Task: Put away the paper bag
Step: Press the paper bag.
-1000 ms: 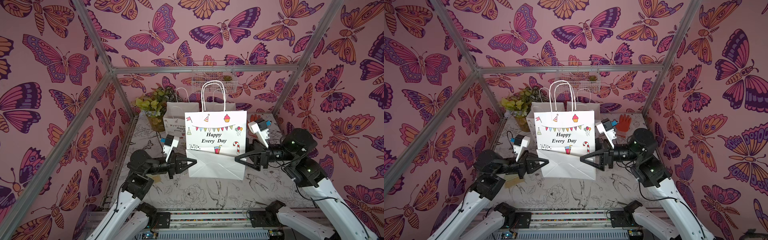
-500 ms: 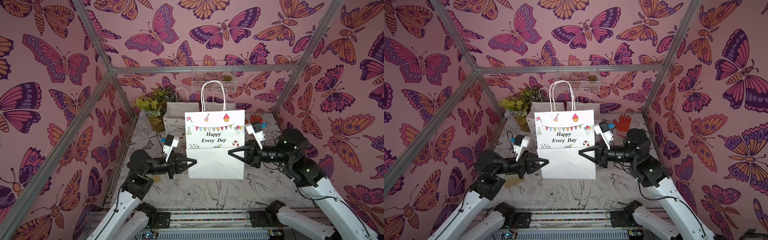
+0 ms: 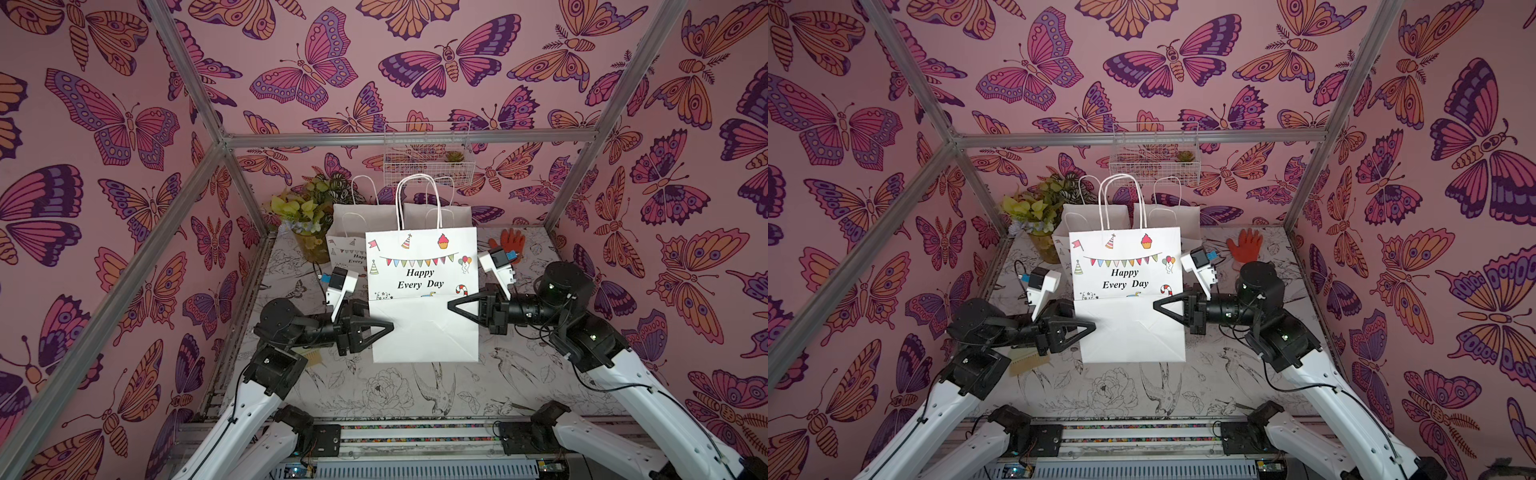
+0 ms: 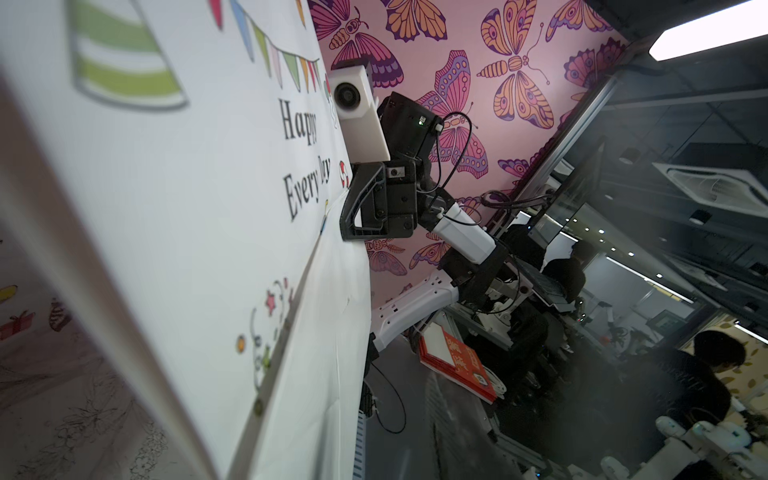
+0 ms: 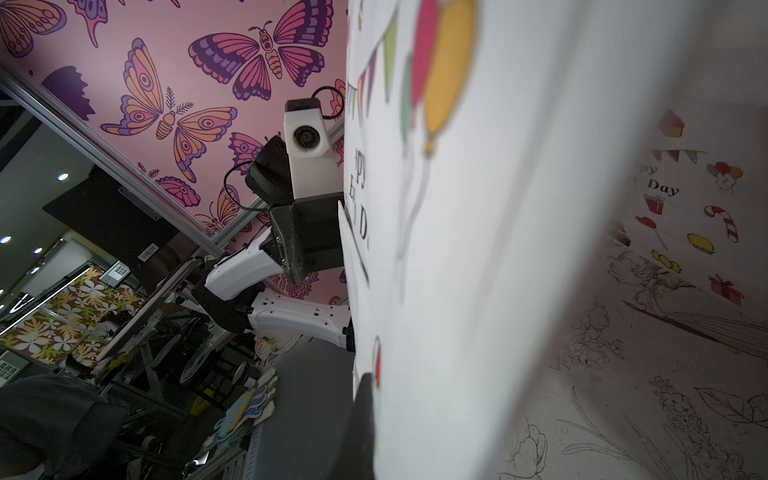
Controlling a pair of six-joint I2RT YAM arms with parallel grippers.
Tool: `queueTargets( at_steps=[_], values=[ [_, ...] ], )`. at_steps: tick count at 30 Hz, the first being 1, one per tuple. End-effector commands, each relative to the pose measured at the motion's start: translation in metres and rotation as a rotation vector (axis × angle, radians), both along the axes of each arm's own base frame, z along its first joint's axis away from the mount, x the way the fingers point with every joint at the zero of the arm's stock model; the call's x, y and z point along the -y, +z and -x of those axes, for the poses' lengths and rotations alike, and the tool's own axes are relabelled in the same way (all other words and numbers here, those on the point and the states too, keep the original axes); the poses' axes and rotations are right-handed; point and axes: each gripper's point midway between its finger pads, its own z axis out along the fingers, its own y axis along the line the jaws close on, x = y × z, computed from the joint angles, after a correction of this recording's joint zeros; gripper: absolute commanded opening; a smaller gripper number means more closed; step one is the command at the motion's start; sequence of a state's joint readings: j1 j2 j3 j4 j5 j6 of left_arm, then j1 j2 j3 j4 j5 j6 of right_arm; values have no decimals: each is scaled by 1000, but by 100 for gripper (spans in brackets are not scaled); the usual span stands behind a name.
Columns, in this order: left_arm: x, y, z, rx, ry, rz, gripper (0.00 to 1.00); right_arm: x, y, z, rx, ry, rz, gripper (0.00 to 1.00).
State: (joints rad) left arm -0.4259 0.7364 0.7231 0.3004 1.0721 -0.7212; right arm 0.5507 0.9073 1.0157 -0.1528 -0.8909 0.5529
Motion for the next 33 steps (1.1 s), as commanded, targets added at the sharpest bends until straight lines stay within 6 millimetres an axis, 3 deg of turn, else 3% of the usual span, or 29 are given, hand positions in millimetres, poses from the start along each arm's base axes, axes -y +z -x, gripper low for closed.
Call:
queueTargets(
  at_steps=[1,5,7,9,10,14,16,22,27,28,31,33],
  values=[
    [0,9,0,51,1,30,34,-2,6,5,18,13,-25,0],
    [2,8,-3,42,-3,30,18,-6,-2,7,6,30,-11,0],
    [3,7,-3,42,-3,30,3,-8,-5,8,1,39,-8,0],
    [3,7,-3,43,-4,30,0,-9,-6,8,1,42,-6,3],
    [3,6,-2,43,-6,29,0,-8,-4,8,6,38,-7,8],
    [3,6,-2,45,-6,29,0,-5,10,9,50,21,-3,45],
    [3,5,-3,44,-7,27,0,-4,19,9,72,19,-1,49],
    [4,4,-6,36,3,26,0,-9,32,3,80,21,-17,45],
    [4,3,-7,32,6,26,0,-12,27,-4,73,-2,-20,3],
    [4,3,-7,32,9,27,3,-13,25,-4,75,-5,-17,0],
    [4,3,-10,25,18,27,28,-13,17,-4,73,-19,1,0],
    [4,3,-14,19,39,31,37,-12,12,-4,69,-26,15,0]
  ],
)
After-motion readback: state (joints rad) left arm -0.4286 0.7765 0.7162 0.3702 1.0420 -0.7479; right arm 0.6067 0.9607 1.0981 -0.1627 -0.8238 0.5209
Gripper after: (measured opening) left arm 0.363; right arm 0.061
